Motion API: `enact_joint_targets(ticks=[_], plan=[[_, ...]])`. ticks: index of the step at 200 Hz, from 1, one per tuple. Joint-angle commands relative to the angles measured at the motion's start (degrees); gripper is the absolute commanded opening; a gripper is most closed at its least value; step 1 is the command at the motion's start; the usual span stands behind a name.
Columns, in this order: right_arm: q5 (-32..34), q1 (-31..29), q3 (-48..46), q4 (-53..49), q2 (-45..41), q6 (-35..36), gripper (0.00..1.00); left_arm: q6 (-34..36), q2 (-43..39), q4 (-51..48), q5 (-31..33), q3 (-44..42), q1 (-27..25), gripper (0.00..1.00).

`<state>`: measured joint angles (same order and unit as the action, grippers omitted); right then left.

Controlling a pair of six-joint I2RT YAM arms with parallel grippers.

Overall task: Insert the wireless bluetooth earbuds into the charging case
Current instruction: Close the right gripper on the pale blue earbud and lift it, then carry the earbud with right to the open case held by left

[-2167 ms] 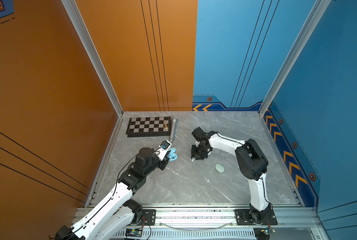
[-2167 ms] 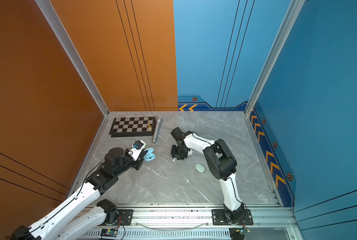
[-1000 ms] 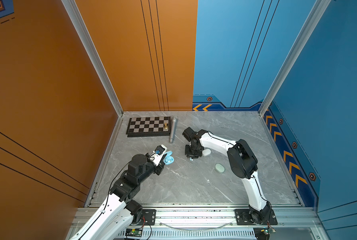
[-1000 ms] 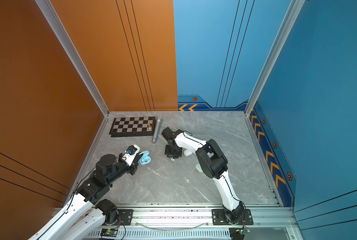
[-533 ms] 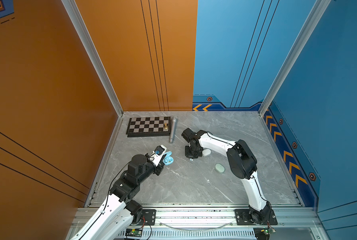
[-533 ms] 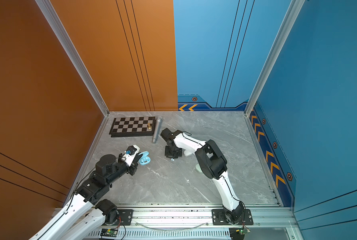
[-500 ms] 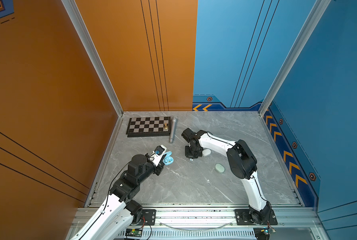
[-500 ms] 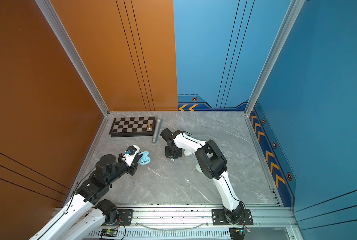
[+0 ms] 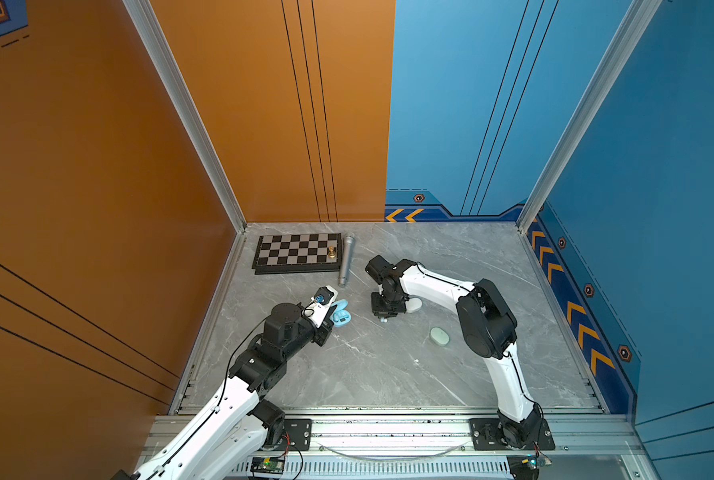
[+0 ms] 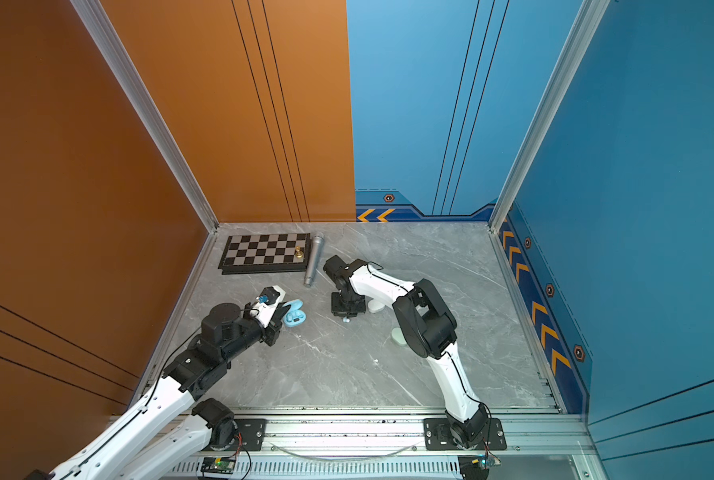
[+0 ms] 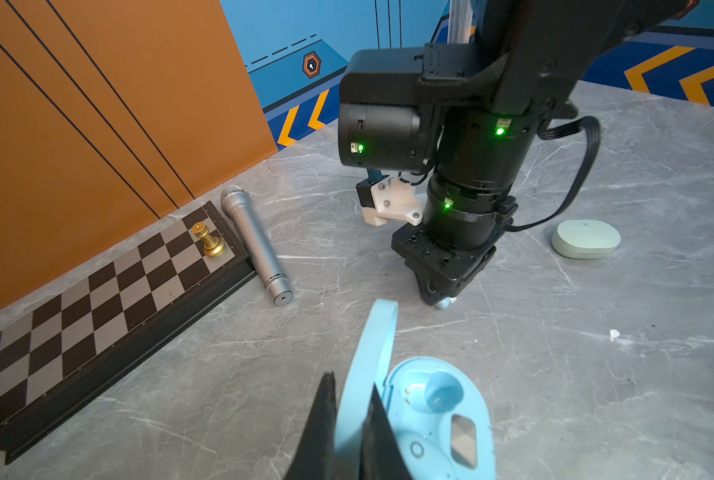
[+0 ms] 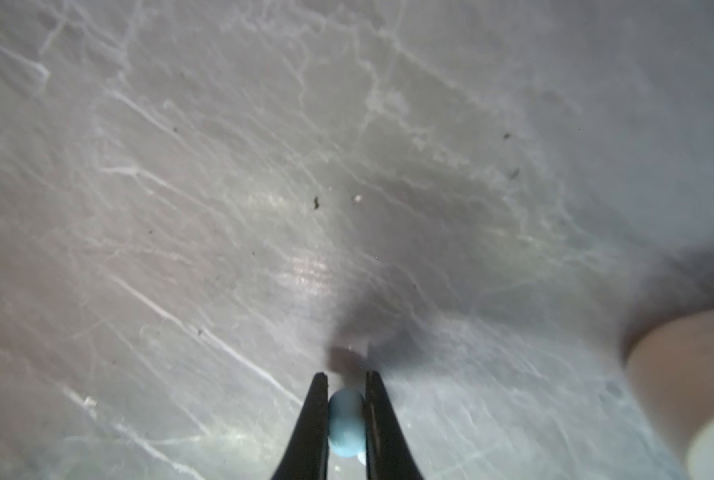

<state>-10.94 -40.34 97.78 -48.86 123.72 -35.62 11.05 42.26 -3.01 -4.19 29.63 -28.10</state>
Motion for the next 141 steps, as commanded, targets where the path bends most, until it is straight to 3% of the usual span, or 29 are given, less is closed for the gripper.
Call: enact_joint_targets(ticks=[1, 75, 115, 141], plan=[[-7.06, 3.4, -0.76, -1.74, -9.34, 5.53, 0.1, -1.53, 3.31, 8.35, -2.78, -1.06, -0.29, 0.0], [-32.73, 11.56, -5.48, -0.3, -24.14, 13.26, 0.09, -5.43, 19.89, 25.74, -13.09, 3.12, -0.47, 0.0], [-40.99, 12.2, -7.51, -0.13, -27.95, 15.35, 0.09, -10.02, 26.94, 30.82, -21.49, 8.24, -0.43, 0.0], [-42.23, 12.38, -7.79, 0.74, -29.17, 15.62, 0.1, -12.0, 29.25, 32.1, -25.23, 10.69, -0.75, 0.0]])
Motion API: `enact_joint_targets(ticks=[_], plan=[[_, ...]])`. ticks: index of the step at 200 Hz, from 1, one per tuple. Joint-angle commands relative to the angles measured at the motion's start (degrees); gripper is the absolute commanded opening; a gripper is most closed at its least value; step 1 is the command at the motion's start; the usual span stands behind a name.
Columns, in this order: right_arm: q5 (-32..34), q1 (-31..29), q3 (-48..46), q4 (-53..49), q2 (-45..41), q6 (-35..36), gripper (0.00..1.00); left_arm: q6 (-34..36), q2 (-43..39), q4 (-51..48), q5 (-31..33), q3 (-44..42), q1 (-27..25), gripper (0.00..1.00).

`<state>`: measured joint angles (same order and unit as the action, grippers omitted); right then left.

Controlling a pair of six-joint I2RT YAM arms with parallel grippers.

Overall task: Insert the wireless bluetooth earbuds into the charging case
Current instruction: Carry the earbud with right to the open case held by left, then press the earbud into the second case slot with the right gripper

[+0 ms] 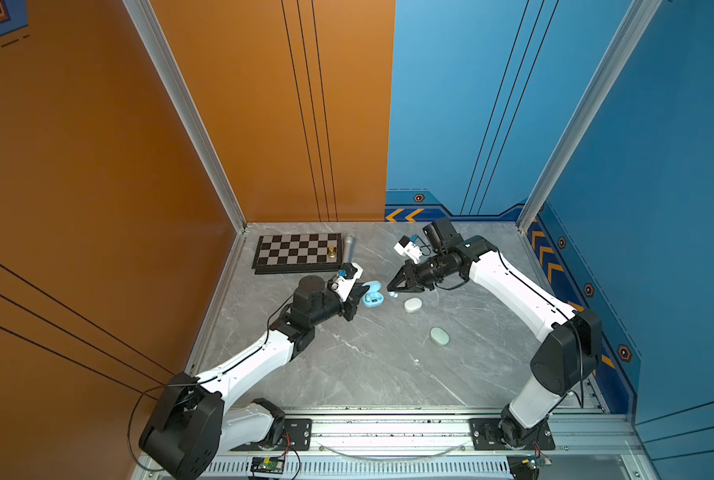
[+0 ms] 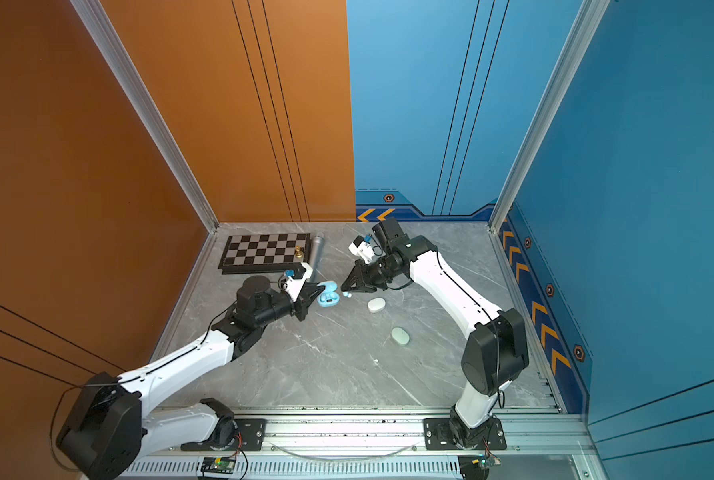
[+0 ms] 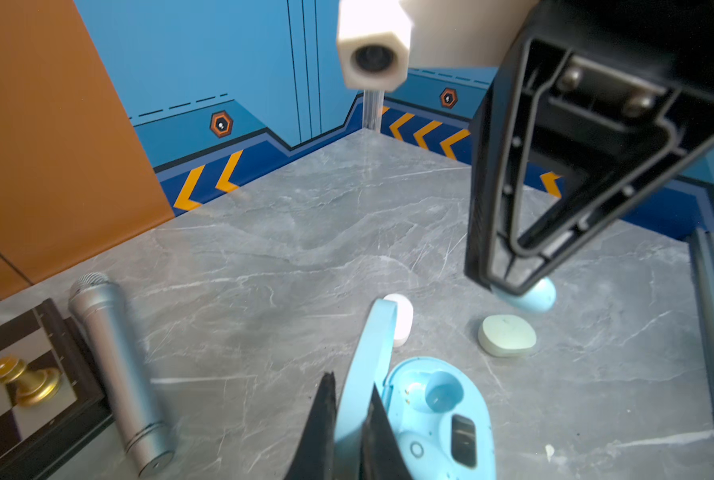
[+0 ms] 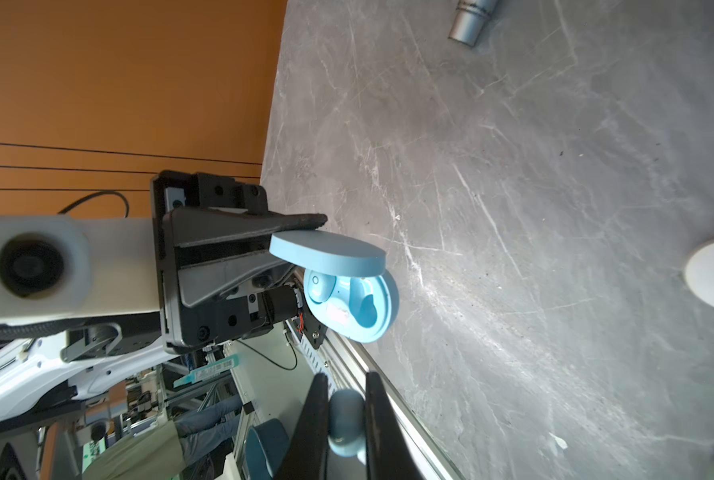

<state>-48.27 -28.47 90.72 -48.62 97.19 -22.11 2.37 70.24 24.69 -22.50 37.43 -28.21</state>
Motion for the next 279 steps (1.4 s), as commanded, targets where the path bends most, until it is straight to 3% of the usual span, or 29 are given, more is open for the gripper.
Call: enact_joint_targets(ticks=[1, 68, 176, 279], plan=[[-4.9, 0.52, -0.72, 0.57, -2.71, 2.14, 0.1, -3.33, 1.29, 4.4, -7.02, 2.95, -0.68, 0.0], [-5.58, 0.27, -0.89, 5.21, -2.62, 0.7, 0.1, -5.09, 2.18, 4.32, -11.59, 5.2, -0.75, 0.0], [-2.7, 1.12, -2.91, 5.81, -4.16, 4.97, 0.15, -6.85, 1.66, 4.32, -14.63, 6.73, -0.48, 0.0], [4.52, -0.43, -5.82, 12.32, -5.47, -2.7, 0.15, -6.24, 2.76, 4.89, -14.38, 7.87, -1.41, 0.0]])
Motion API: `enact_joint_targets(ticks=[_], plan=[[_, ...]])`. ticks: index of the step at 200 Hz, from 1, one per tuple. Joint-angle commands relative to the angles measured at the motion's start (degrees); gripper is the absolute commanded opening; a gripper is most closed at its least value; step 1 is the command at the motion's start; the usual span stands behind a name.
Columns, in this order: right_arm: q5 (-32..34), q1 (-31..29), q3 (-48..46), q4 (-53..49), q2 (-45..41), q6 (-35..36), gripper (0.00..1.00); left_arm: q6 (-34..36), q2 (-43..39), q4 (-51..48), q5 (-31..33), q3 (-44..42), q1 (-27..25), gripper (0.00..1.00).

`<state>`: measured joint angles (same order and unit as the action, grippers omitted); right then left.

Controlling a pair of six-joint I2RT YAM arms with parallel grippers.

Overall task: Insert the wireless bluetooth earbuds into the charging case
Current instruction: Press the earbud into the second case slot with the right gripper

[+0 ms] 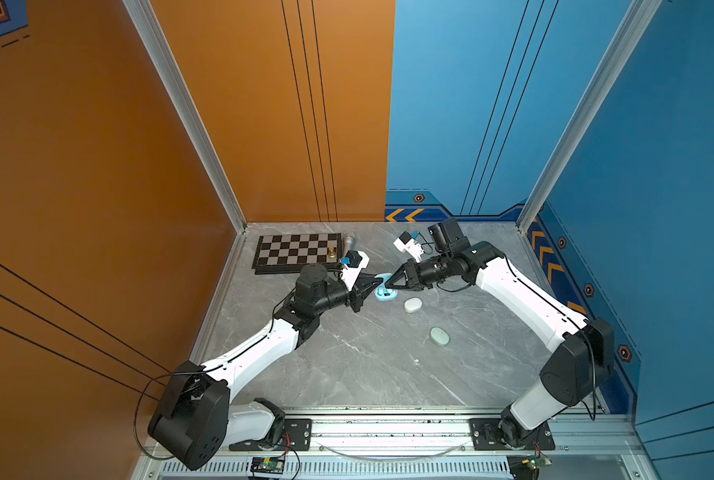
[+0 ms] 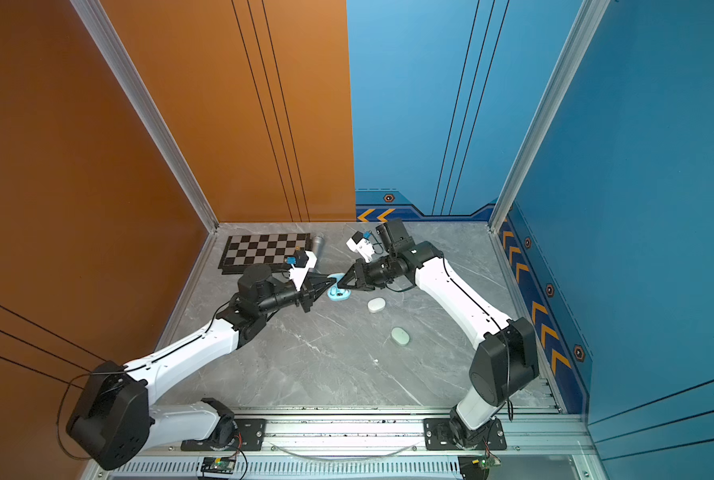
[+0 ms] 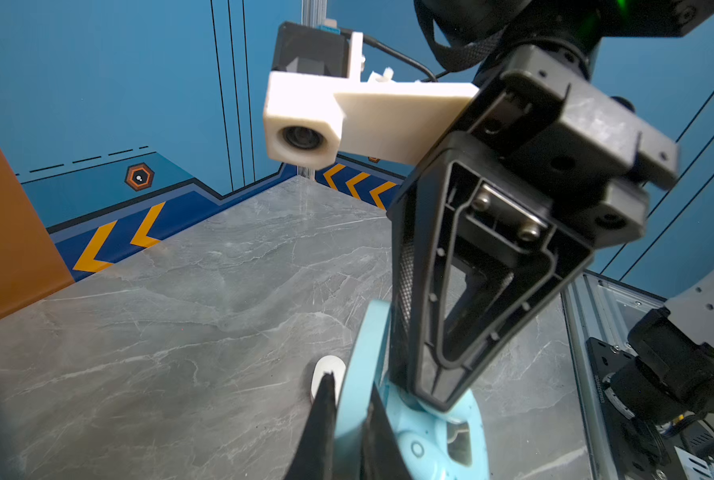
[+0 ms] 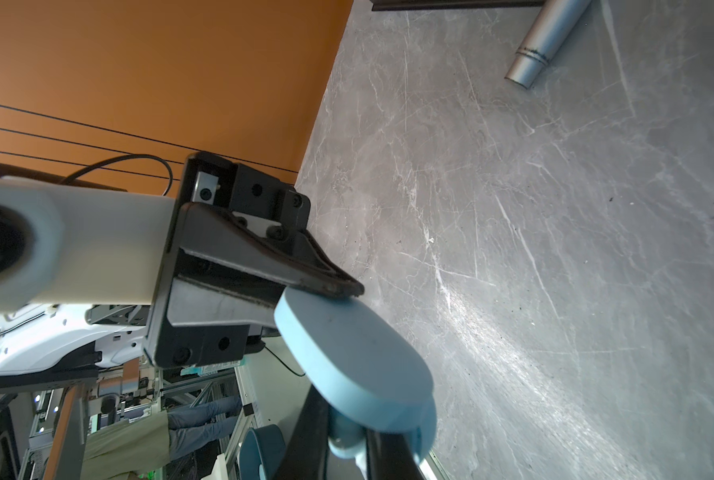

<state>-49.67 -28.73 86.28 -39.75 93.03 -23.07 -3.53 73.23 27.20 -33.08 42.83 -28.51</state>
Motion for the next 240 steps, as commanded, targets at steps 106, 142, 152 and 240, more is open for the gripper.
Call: enact_joint_targets(ticks=[106, 142, 152, 240], plan=[[11.53, 0.17, -1.68, 3.54, -2.78, -2.94, 0.33, -0.49, 0.01, 3.54, -3.46, 2.43, -1.28, 0.0], [13.73, 0.71, -1.38, 3.54, -3.79, -3.34, 0.37, -0.51, 0.35, 4.04, -3.32, 2.34, -1.45, 0.0], [14.39, 0.95, -1.33, 3.54, -4.21, -3.54, 0.38, -0.52, 0.41, 4.22, -3.22, 2.31, -1.49, 0.0], [17.33, 3.88, -1.58, 5.63, -10.21, -5.67, 0.4, 2.02, 1.39, 4.87, -1.1, 0.79, -2.08, 0.0]])
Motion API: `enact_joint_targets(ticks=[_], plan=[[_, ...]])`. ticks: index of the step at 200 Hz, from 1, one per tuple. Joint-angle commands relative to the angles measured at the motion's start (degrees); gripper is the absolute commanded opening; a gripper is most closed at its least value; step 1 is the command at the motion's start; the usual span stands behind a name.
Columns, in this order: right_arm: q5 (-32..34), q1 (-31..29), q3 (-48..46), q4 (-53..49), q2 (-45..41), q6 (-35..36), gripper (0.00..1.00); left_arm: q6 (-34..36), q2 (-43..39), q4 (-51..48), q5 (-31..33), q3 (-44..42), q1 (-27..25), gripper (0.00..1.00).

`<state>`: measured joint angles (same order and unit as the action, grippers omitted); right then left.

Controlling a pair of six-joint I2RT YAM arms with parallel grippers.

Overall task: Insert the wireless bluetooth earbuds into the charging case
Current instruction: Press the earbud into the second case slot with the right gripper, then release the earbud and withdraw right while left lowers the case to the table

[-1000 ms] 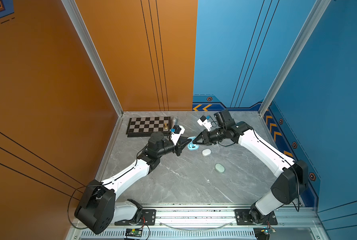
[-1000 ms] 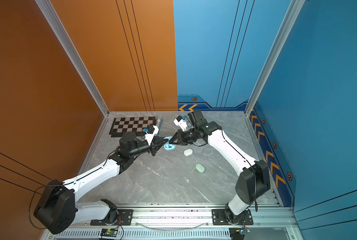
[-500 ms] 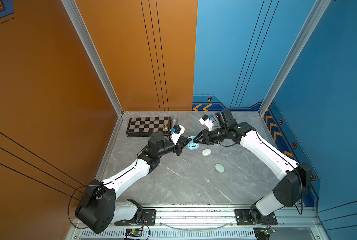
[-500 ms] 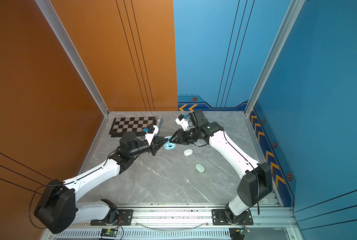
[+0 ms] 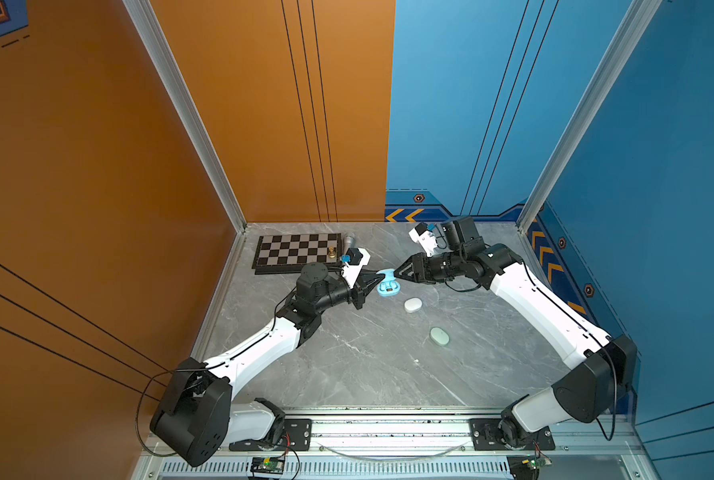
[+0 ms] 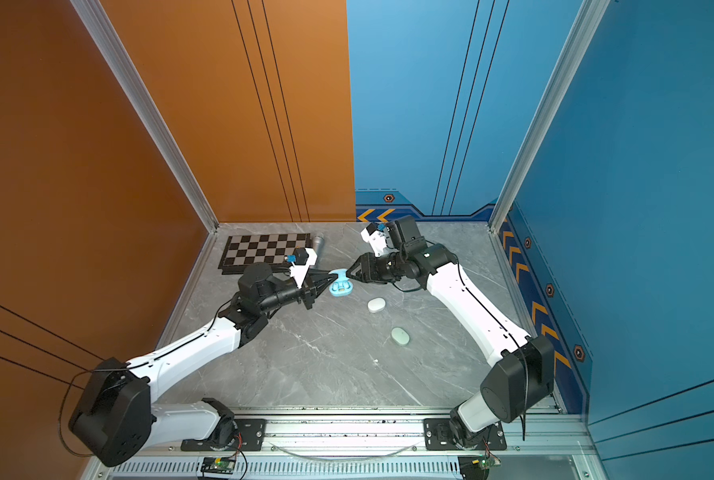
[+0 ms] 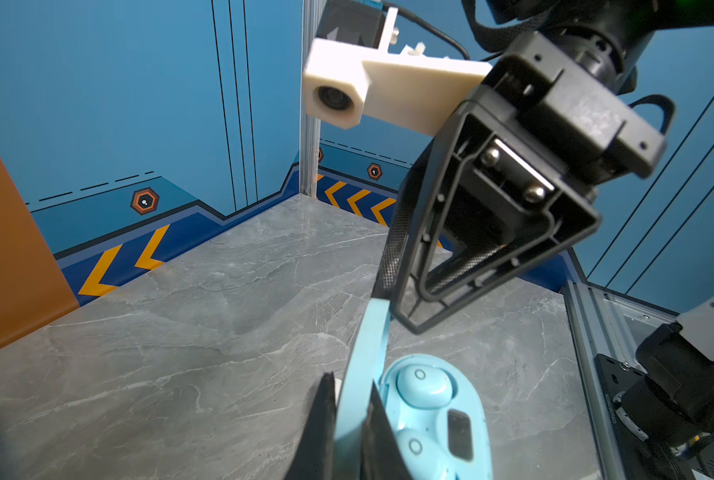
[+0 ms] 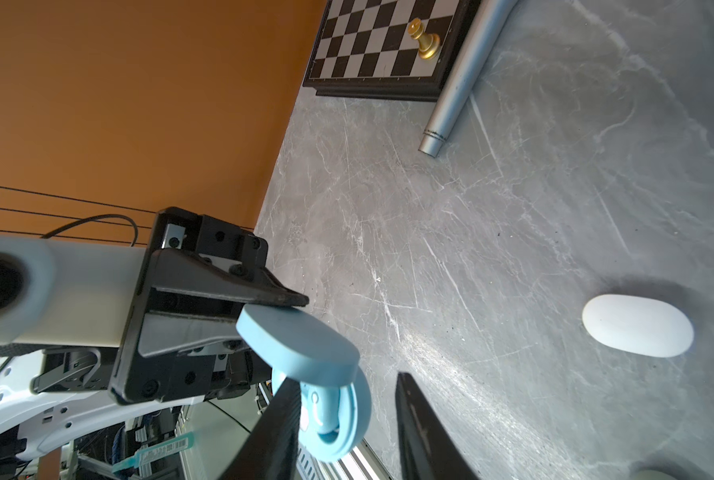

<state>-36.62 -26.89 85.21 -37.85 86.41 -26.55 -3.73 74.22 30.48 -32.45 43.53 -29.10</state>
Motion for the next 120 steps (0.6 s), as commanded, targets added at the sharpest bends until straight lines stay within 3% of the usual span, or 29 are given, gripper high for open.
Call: enact_joint_targets(ticks=[1, 40, 85, 120], plan=[[4.41, 2.08, -0.58, 3.83, -3.74, -2.28, 0.4, 2.31, 0.45, 1.6, -1.65, 0.08, -1.53, 0.0], [12.32, 5.71, -5.81, 4.94, -8.76, -7.72, 0.42, 7.53, 2.6, 1.6, 0.82, -3.14, -3.89, 0.0], [23.37, 10.49, -15.04, -3.44, -11.88, -12.57, 0.41, 14.14, 8.98, 3.8, 5.65, -7.93, -8.98, 0.0], [25.02, 10.72, -19.65, -7.01, -11.37, -13.29, 0.4, 14.35, 16.02, 10.74, 10.01, -10.04, -11.54, 0.0]])
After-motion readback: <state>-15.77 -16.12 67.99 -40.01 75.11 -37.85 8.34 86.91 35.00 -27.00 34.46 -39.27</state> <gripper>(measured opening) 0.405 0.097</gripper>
